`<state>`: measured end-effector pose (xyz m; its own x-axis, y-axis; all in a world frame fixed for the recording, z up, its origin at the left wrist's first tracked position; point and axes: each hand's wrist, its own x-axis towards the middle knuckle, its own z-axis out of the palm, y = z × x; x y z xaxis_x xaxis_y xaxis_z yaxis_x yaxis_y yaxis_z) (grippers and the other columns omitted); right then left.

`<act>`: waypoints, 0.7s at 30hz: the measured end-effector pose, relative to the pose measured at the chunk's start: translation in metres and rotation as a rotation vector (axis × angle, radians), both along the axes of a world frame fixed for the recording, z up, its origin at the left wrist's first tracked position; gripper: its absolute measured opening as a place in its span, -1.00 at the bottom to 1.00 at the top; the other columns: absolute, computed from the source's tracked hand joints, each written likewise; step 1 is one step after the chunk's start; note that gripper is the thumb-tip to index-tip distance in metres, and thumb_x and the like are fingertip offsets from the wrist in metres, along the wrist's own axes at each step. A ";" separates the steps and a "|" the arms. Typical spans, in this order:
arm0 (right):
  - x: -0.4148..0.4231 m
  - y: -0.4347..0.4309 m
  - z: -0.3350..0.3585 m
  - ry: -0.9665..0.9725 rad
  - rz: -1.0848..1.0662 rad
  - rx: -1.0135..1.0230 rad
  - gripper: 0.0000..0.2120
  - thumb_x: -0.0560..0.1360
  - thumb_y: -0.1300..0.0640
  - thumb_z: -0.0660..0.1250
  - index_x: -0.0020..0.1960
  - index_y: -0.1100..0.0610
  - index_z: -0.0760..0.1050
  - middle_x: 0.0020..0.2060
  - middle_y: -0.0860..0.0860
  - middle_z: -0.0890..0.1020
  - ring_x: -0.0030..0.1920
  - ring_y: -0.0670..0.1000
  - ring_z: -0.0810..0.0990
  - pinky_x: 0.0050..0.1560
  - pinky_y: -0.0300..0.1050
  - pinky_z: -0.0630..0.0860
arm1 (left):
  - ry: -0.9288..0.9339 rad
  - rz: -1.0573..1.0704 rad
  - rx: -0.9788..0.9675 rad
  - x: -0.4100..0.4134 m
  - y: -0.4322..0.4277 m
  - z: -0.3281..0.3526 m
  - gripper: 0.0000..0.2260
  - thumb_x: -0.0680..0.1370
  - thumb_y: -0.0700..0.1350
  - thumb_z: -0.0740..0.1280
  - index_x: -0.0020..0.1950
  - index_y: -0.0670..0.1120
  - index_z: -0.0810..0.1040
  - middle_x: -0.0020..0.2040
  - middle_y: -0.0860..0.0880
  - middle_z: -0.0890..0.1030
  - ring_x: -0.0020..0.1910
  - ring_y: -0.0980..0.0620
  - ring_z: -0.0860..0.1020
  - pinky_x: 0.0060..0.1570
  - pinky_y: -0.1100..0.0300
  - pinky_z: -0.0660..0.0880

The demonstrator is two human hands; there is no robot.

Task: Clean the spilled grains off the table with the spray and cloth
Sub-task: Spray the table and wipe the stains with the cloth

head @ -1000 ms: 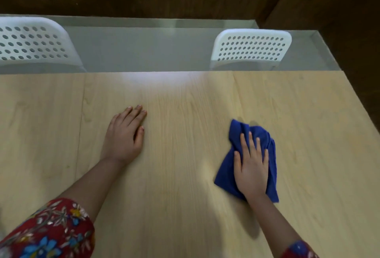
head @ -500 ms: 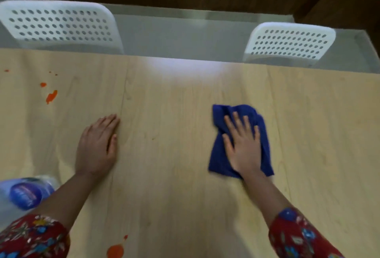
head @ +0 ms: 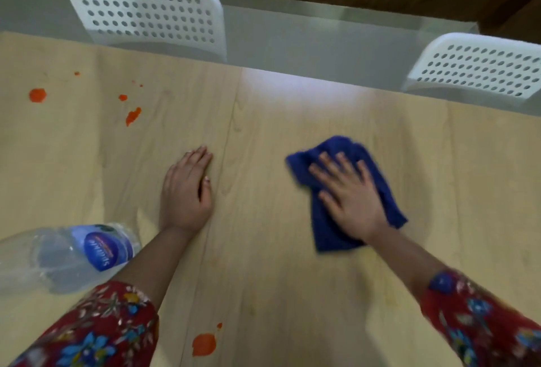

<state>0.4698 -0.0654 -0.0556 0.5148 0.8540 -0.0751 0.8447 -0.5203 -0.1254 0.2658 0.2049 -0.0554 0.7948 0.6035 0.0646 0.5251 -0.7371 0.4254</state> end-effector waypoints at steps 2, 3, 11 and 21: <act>0.038 0.027 0.001 -0.004 -0.242 -0.024 -0.47 0.59 -0.17 -0.10 0.56 -0.17 0.01 0.57 -0.10 0.06 0.57 0.07 0.00 0.52 0.20 -0.06 | -0.003 0.001 -0.005 0.000 0.001 -0.001 -0.53 0.52 -0.12 0.14 0.44 -0.07 0.41 0.46 0.00 0.39 0.47 -0.01 0.29 0.45 -0.01 0.19; 0.050 0.050 0.002 -0.008 -0.314 -0.009 -0.45 0.59 -0.18 -0.14 0.56 -0.16 0.02 0.57 -0.09 0.06 0.57 0.09 -0.01 0.52 0.21 -0.09 | -0.005 -0.005 -0.005 0.000 0.001 -0.001 -0.53 0.52 -0.12 0.13 0.44 -0.07 0.41 0.46 -0.01 0.39 0.47 -0.01 0.29 0.45 -0.02 0.21; -0.076 0.099 0.006 0.055 0.446 -0.037 -0.49 0.62 -0.14 -0.02 0.56 -0.14 0.06 0.58 -0.11 0.02 0.58 0.07 -0.14 0.53 0.18 -0.21 | -0.210 0.041 -0.153 -0.004 0.002 0.002 -0.56 0.59 -0.10 0.07 0.47 -0.13 0.36 0.43 -0.06 0.42 0.41 0.03 0.37 0.42 0.07 0.28; 0.030 0.140 0.004 0.013 -0.020 0.022 -0.47 0.58 -0.21 -0.13 0.54 -0.22 0.08 0.57 -0.09 0.07 0.58 0.14 -0.04 0.50 0.28 -0.15 | -0.174 0.063 -0.137 -0.002 0.001 0.004 -0.57 0.59 -0.13 0.10 0.46 -0.12 0.37 0.41 -0.05 0.44 0.40 0.03 0.38 0.42 0.08 0.27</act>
